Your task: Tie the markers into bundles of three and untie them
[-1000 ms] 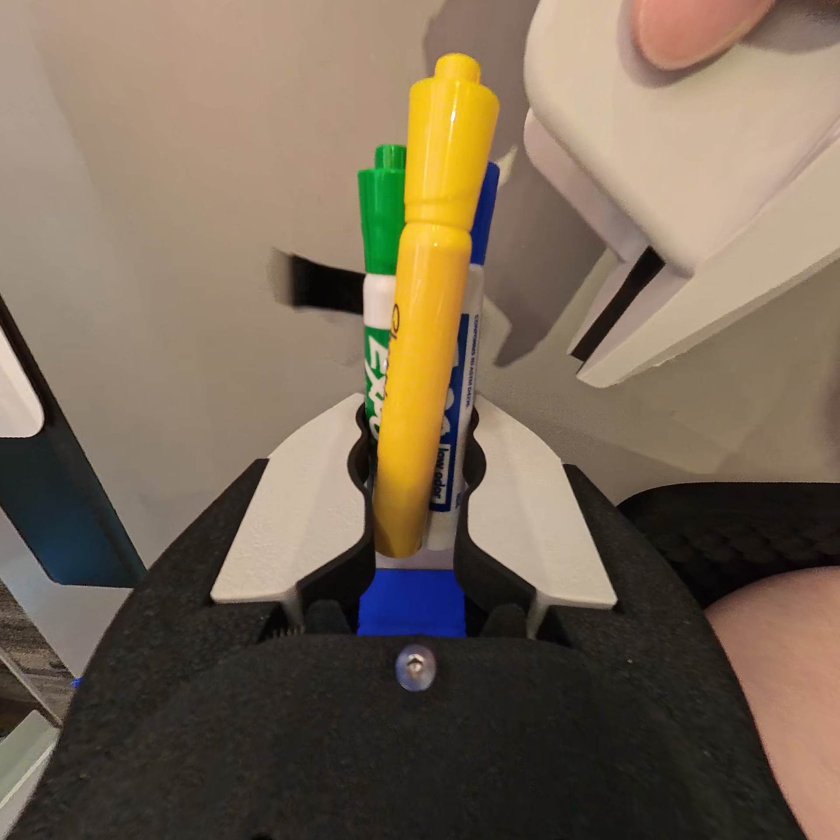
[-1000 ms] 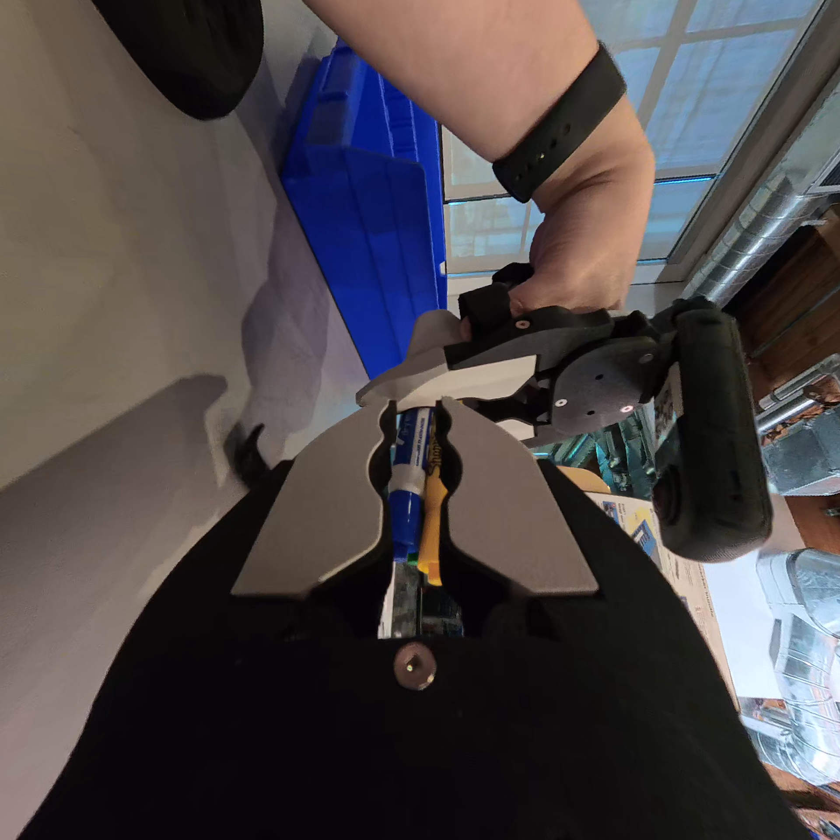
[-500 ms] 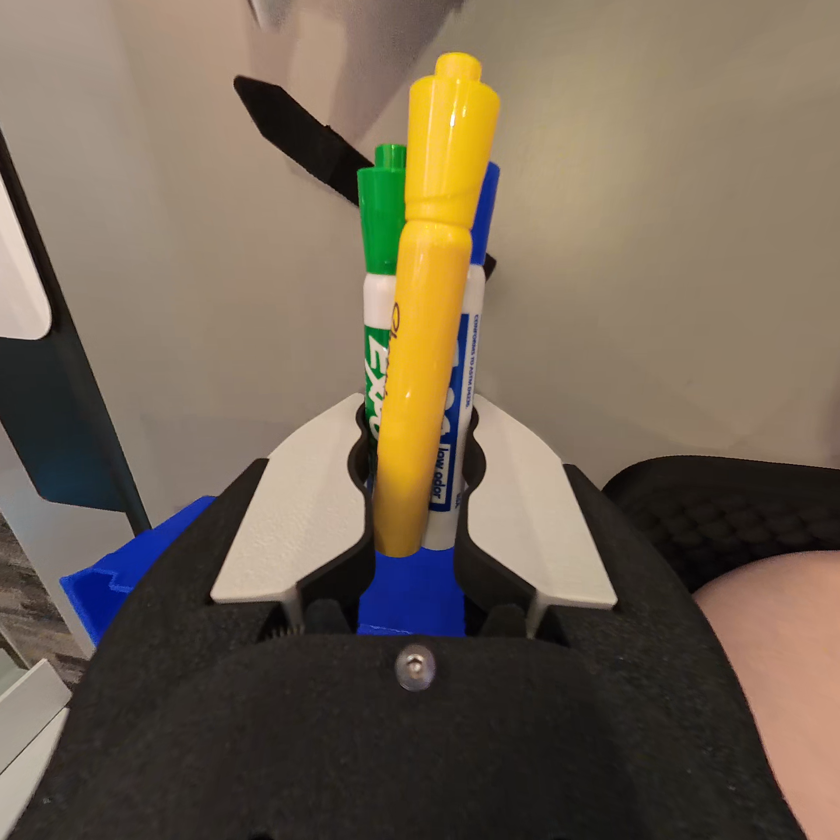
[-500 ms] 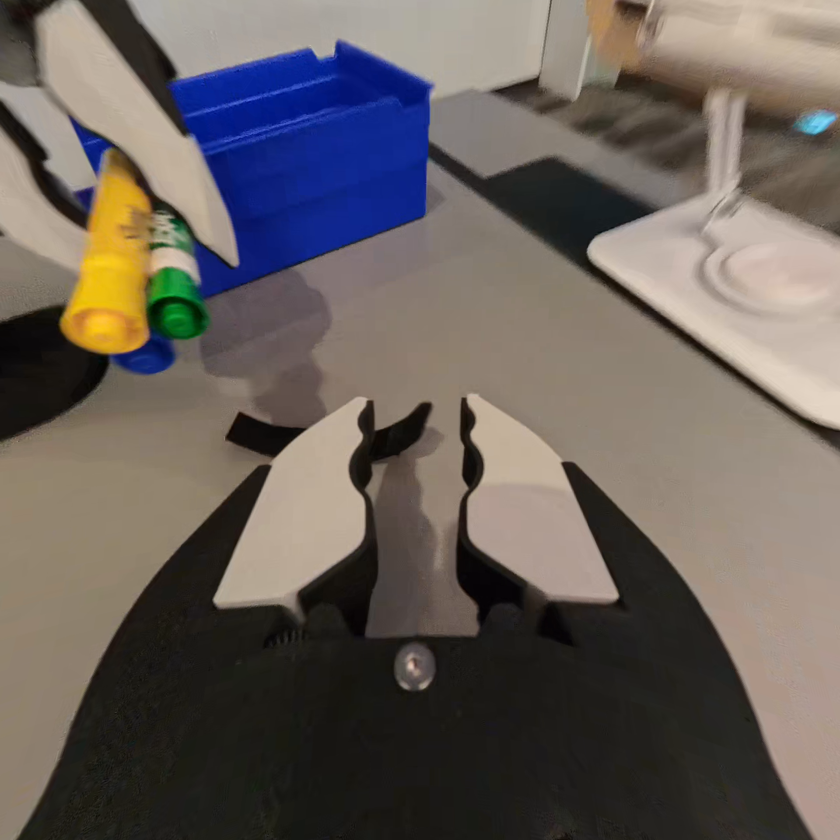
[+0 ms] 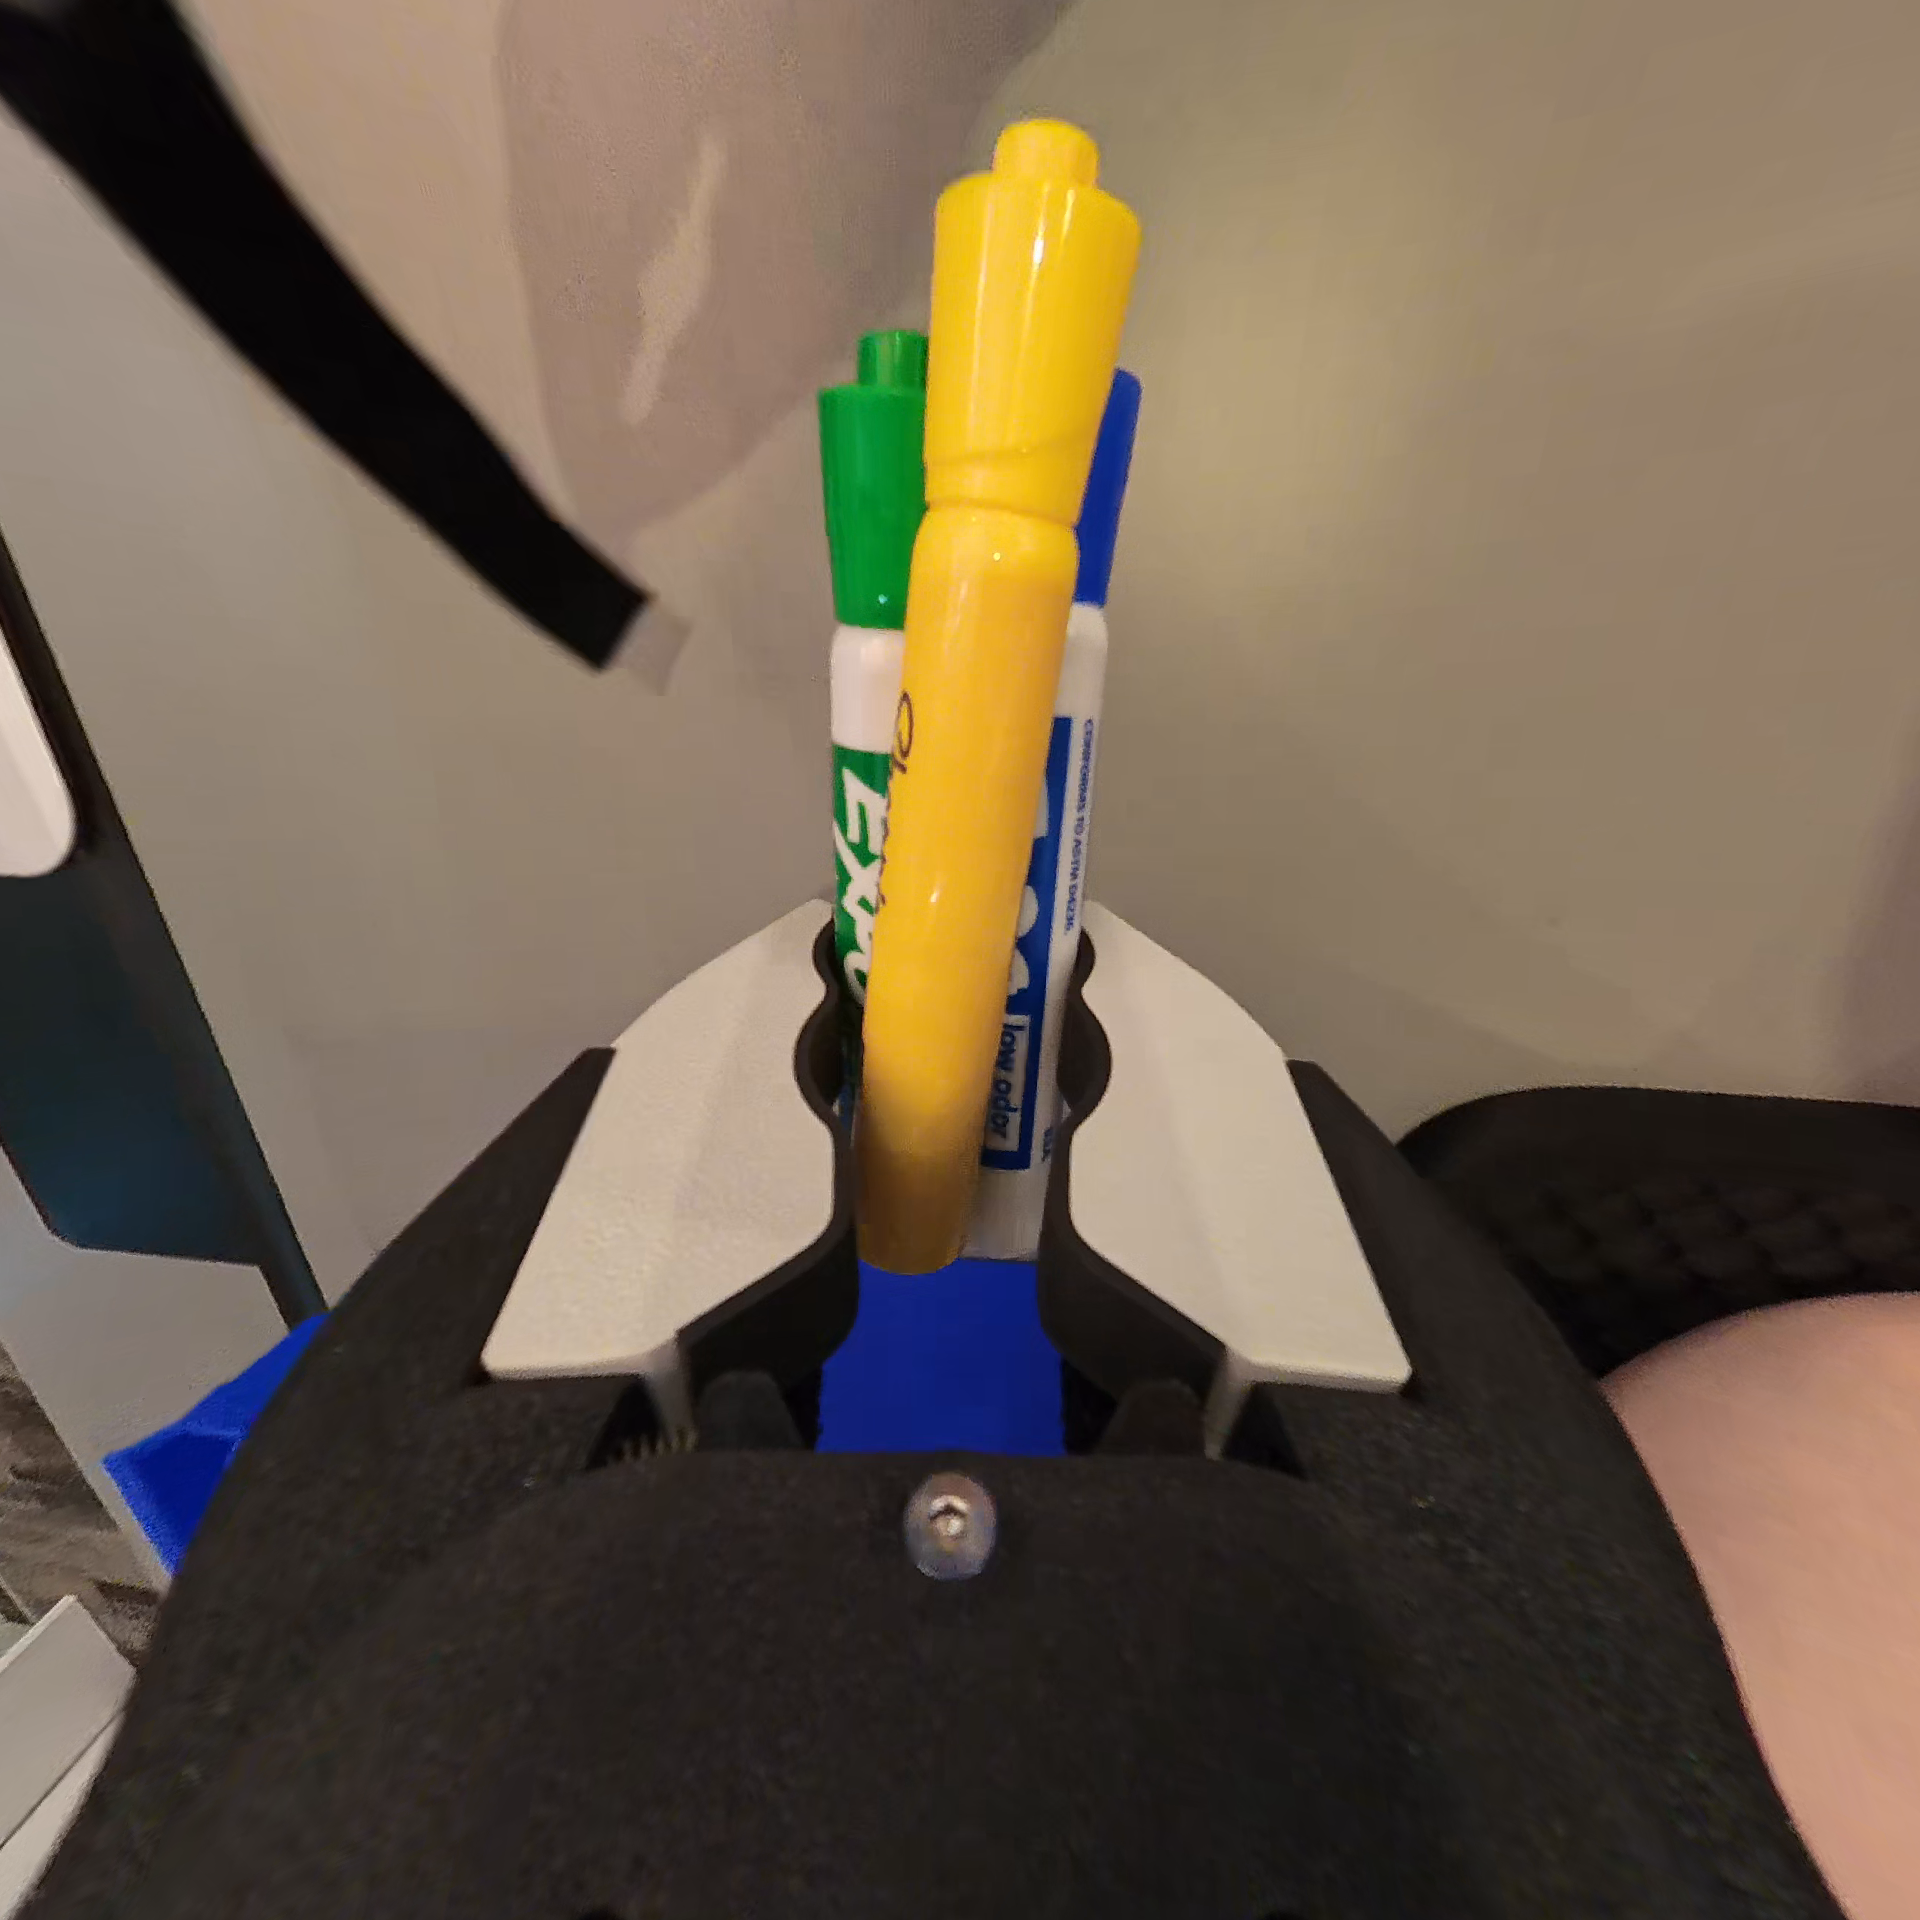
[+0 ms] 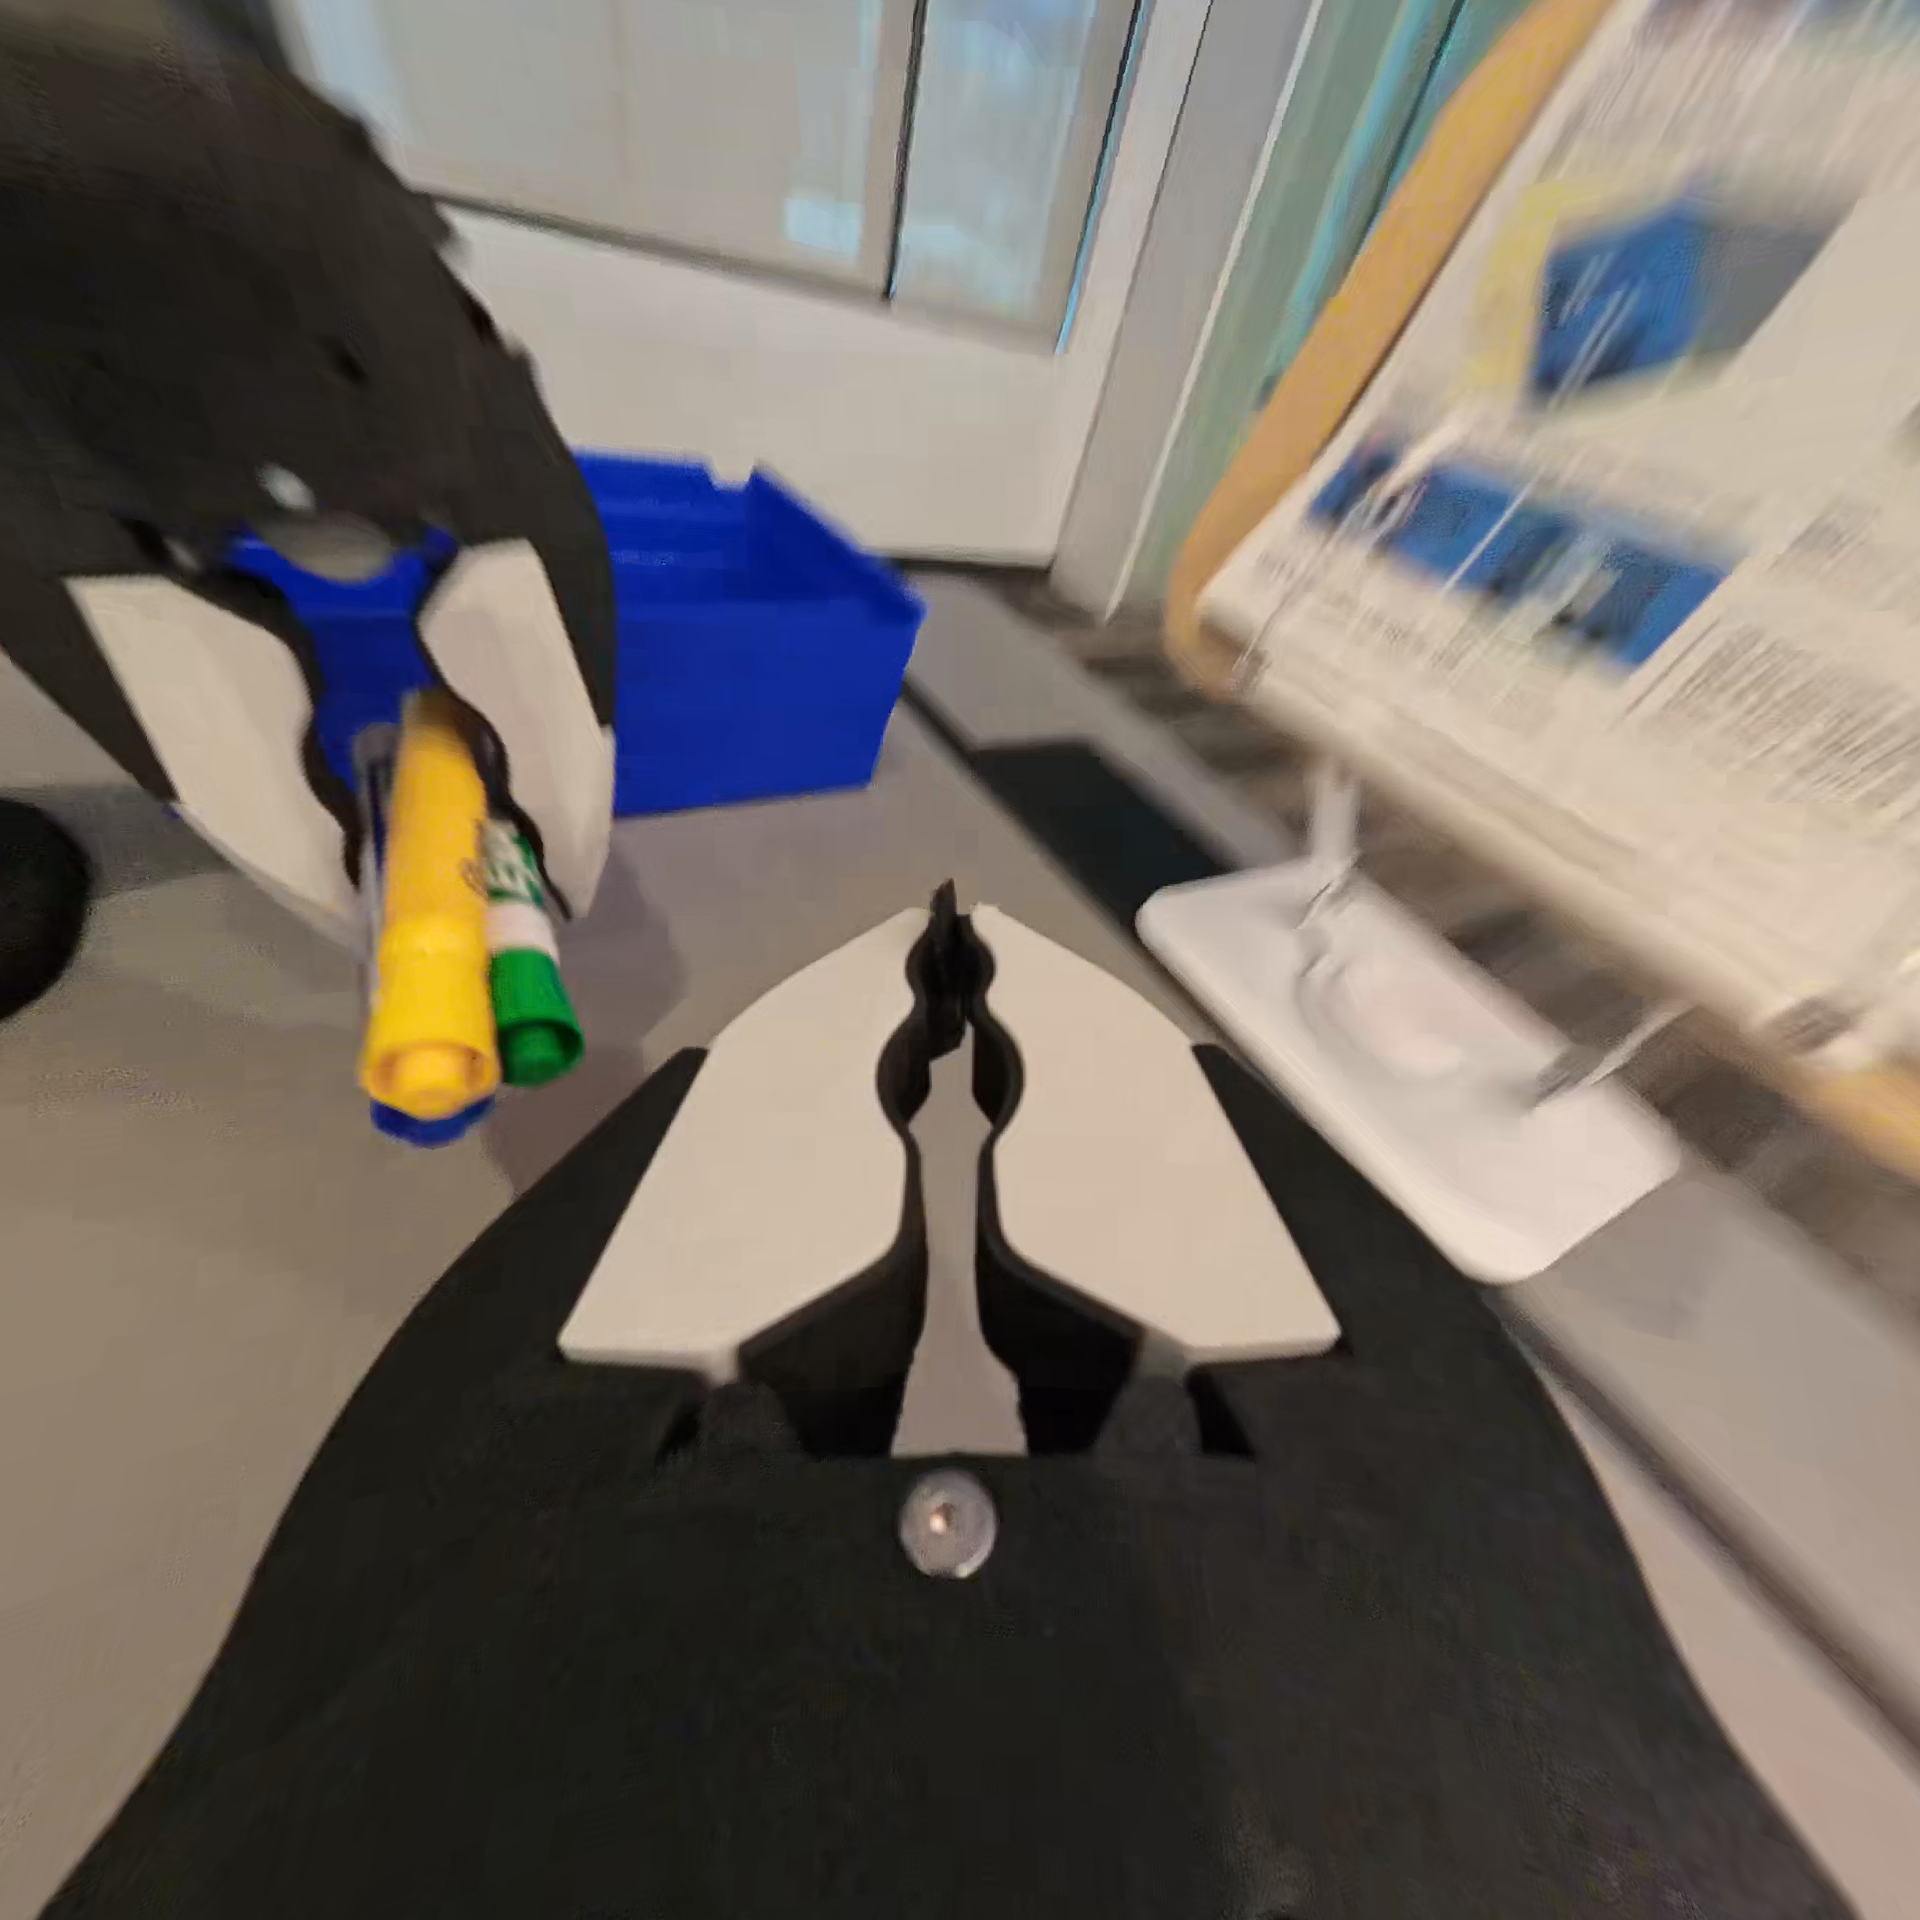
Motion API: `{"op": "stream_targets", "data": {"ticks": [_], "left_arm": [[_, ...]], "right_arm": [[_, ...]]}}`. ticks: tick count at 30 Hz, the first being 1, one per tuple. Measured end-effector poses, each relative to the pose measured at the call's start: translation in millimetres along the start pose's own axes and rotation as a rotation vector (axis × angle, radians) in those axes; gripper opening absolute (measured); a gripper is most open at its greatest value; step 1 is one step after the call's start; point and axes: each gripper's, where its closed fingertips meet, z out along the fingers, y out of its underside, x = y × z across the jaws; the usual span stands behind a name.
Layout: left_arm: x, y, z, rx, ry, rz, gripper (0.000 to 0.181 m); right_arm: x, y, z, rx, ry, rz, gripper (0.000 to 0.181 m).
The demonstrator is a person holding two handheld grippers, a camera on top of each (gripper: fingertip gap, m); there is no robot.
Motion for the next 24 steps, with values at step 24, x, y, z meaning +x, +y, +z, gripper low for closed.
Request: {"op": "stream_targets", "data": {"ticks": [24], "left_arm": [[-10,-5,-5,0.023,-0.056,-0.024,0.038]], "right_arm": [[-159,-18,-1,0.248,0.139,-1.331,0.003]]}}
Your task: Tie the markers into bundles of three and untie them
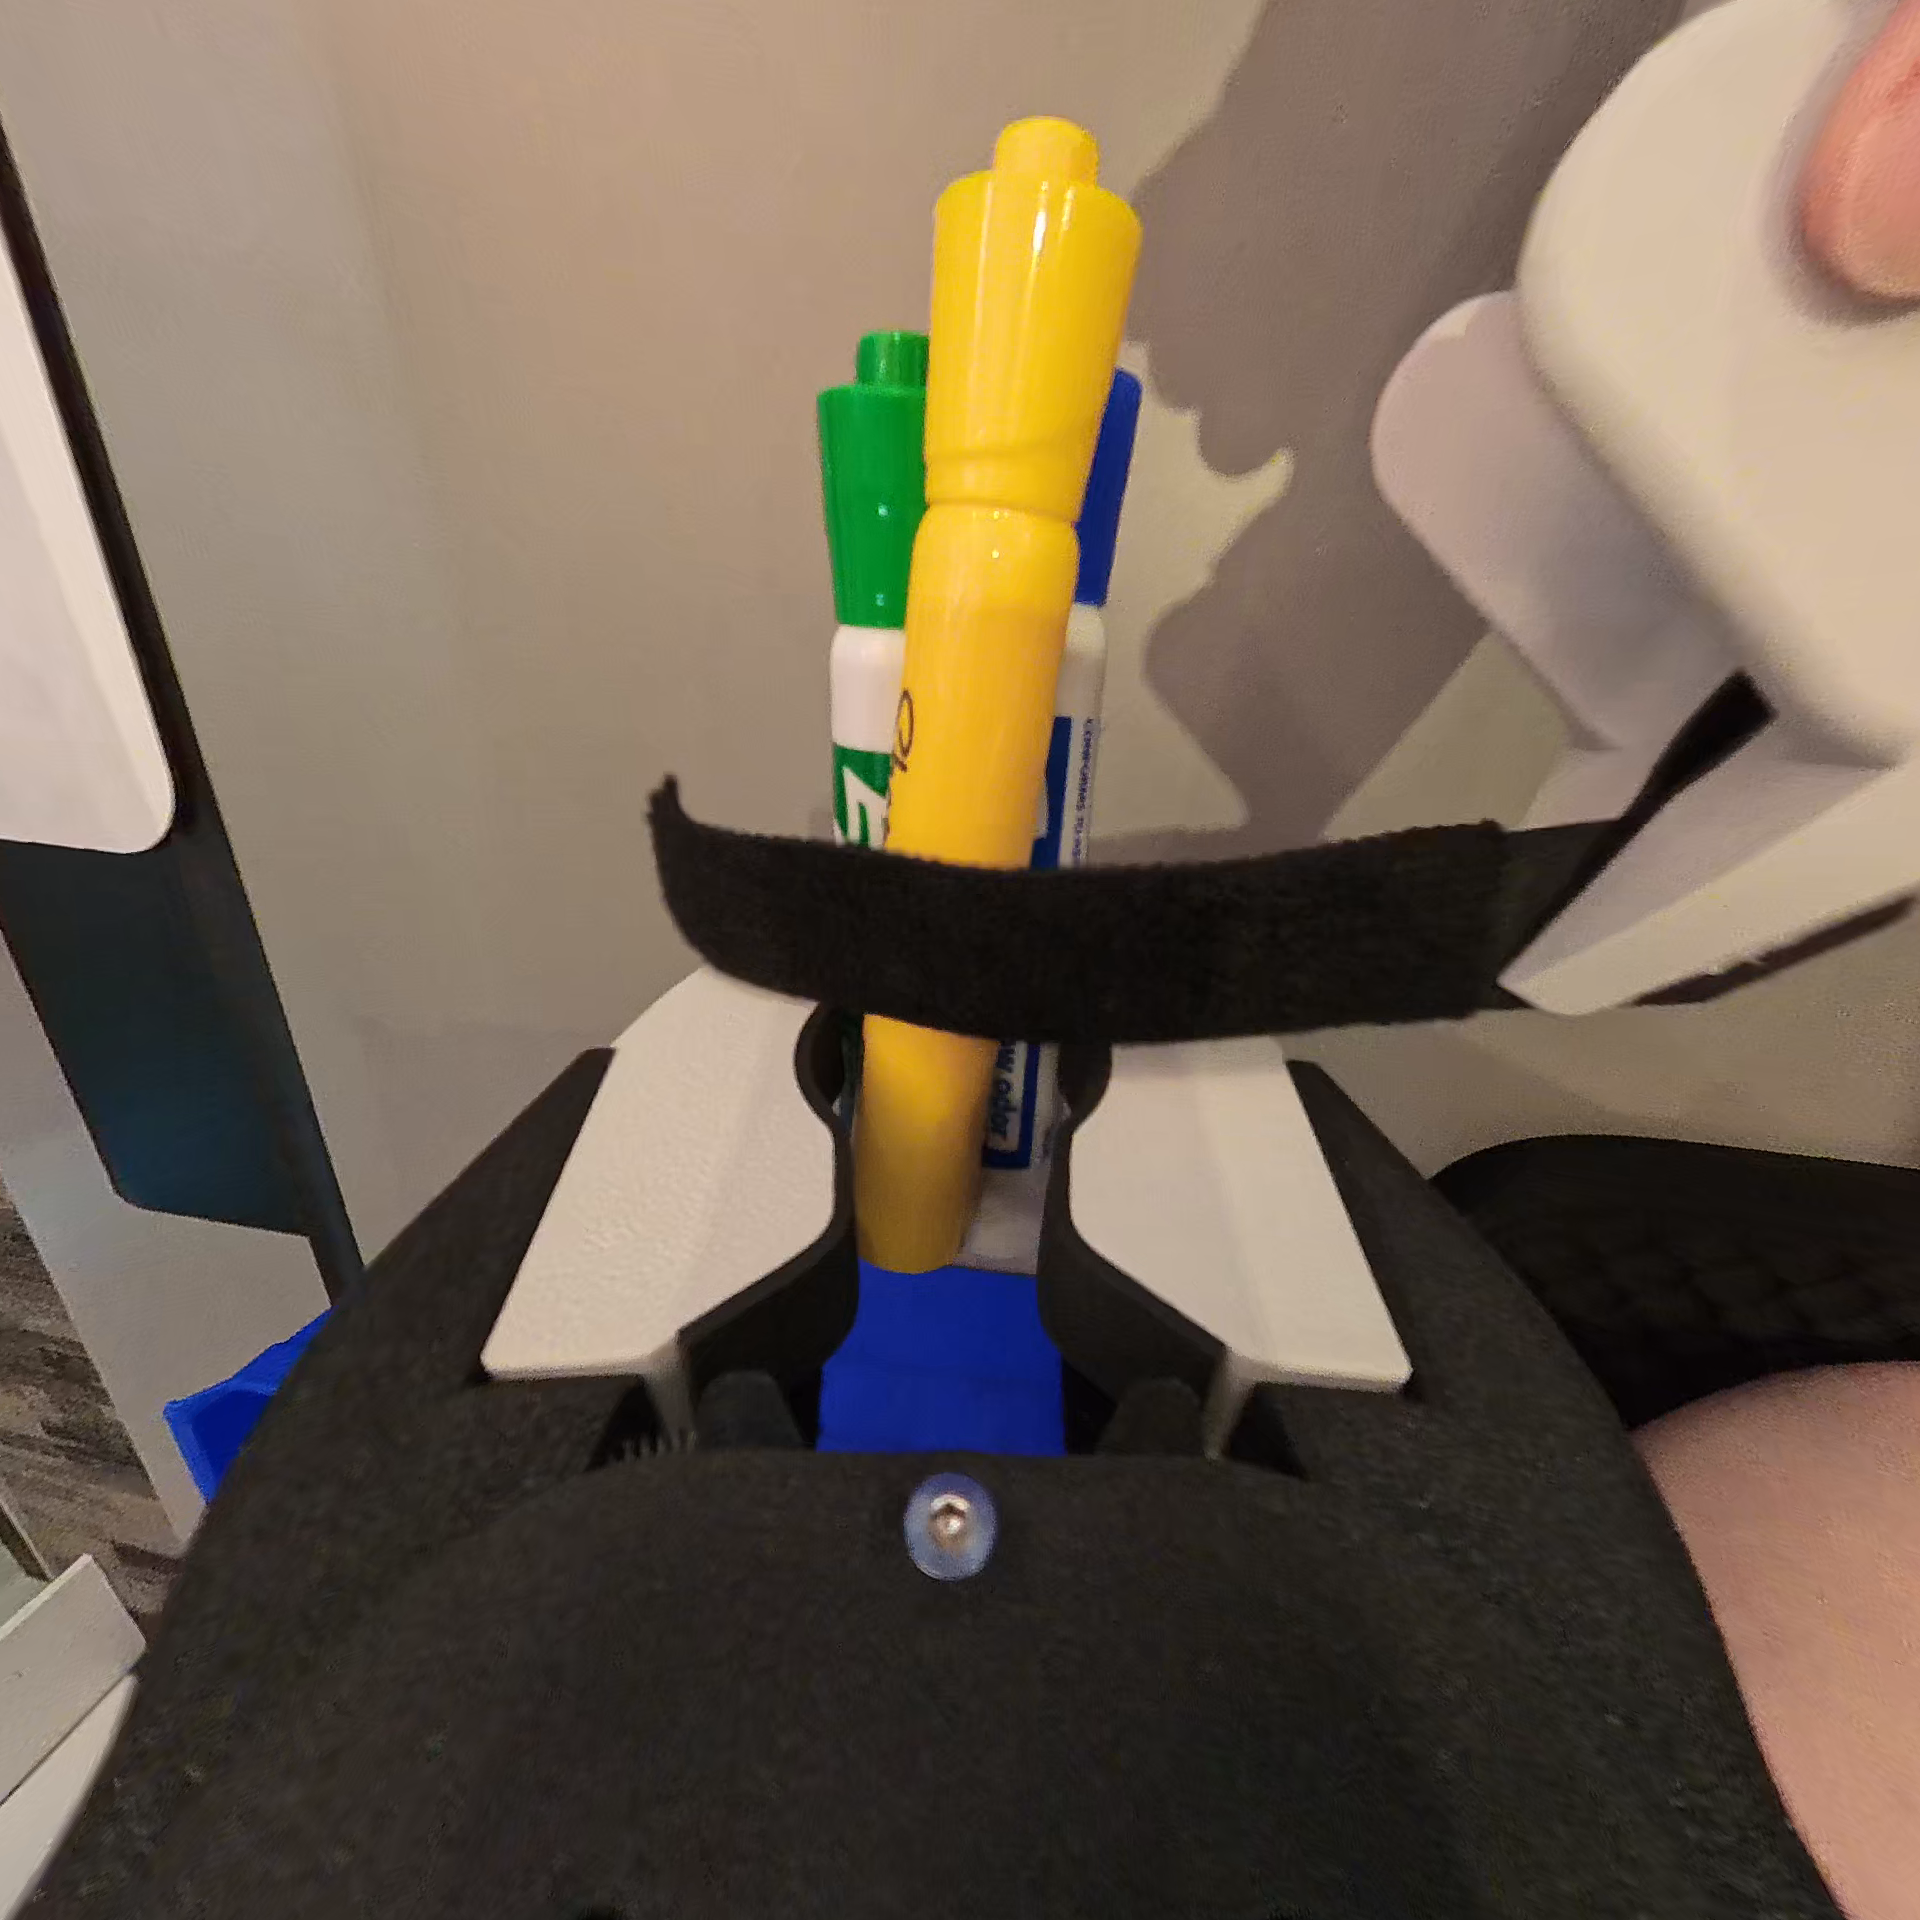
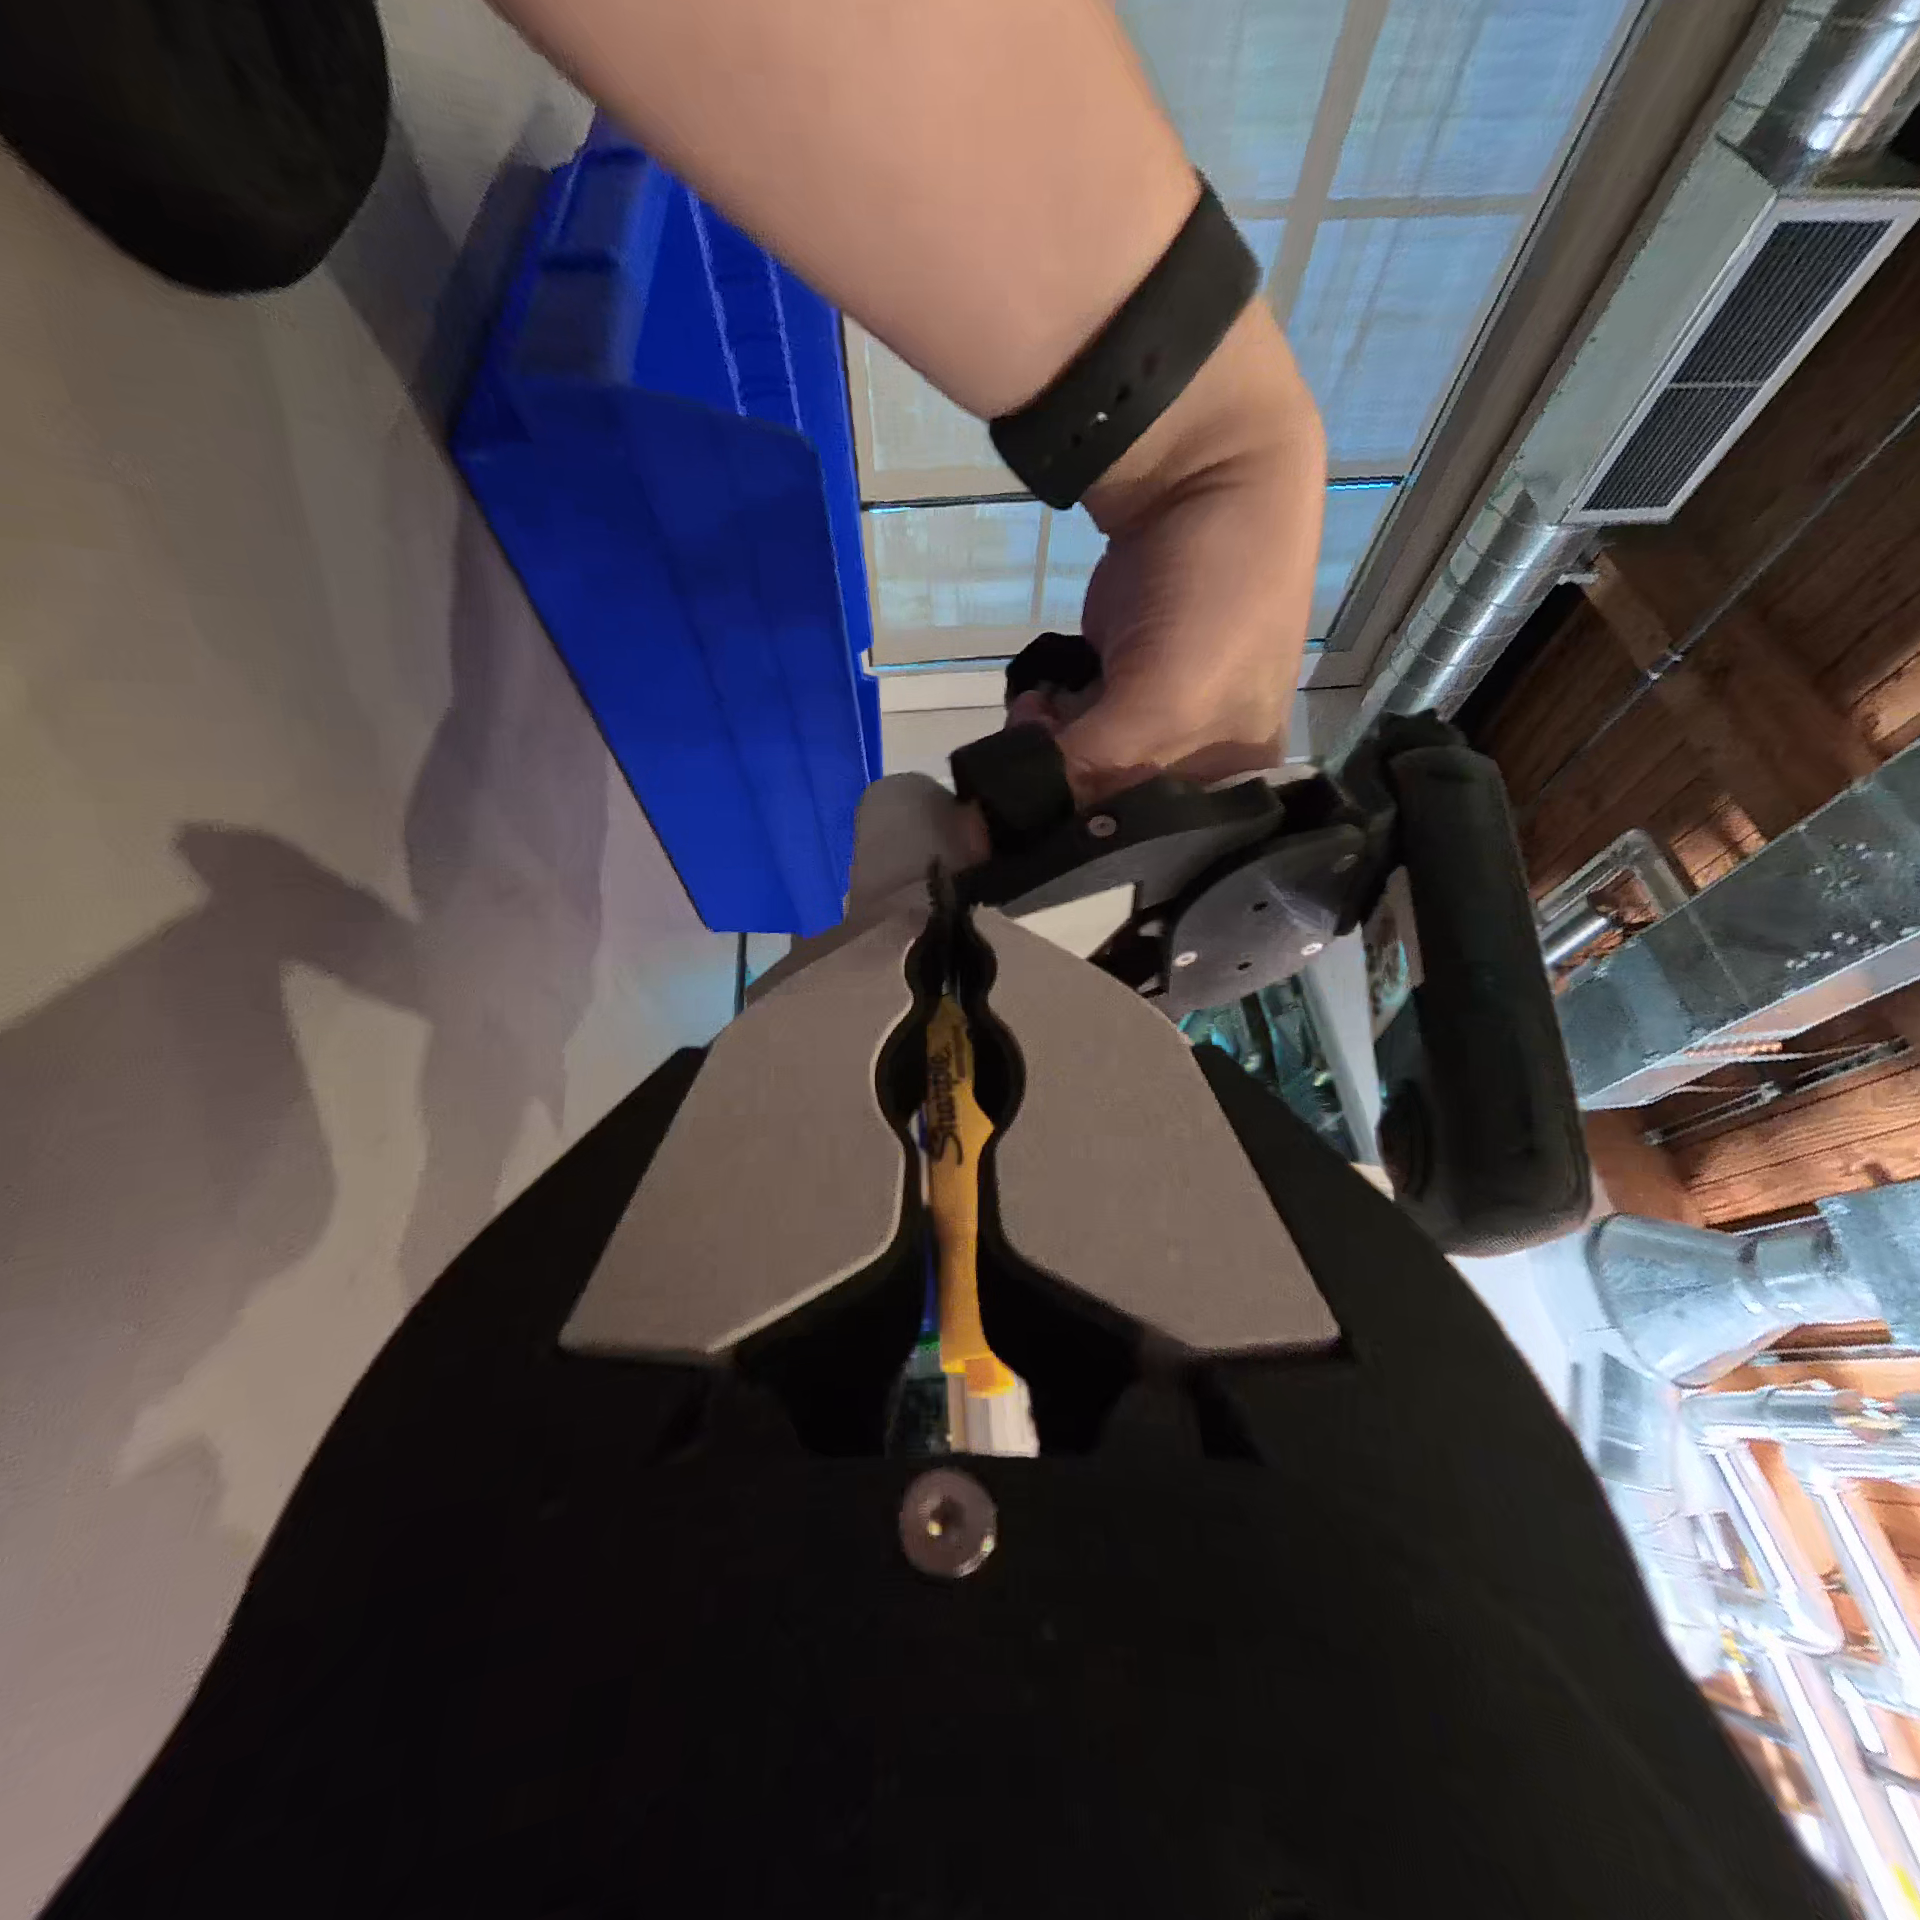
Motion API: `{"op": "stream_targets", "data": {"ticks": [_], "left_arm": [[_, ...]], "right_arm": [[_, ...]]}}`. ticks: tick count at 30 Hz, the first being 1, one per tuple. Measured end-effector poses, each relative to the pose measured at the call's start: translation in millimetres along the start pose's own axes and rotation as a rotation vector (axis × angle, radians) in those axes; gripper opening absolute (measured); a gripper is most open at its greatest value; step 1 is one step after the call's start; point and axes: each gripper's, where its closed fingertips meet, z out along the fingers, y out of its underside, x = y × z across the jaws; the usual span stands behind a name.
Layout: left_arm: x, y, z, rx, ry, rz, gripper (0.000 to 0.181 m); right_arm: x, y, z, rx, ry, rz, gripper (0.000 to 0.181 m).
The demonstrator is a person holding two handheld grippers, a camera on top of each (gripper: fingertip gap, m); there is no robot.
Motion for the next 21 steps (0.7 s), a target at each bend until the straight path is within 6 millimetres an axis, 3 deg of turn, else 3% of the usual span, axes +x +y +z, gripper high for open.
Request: {"op": "stream_targets", "data": {"ticks": [9,21], "left_arm": [[1,1,-6,0.012,-0.002,-0.007,0.038],[3,0,-7,0.013,-0.001,-0.004,0.038]], "right_arm": [[-10,-1,-1,-0.015,0.018,-0.123,0.006],[-13,1,1,-0.02,0.005,-0.111,0.022]]}}
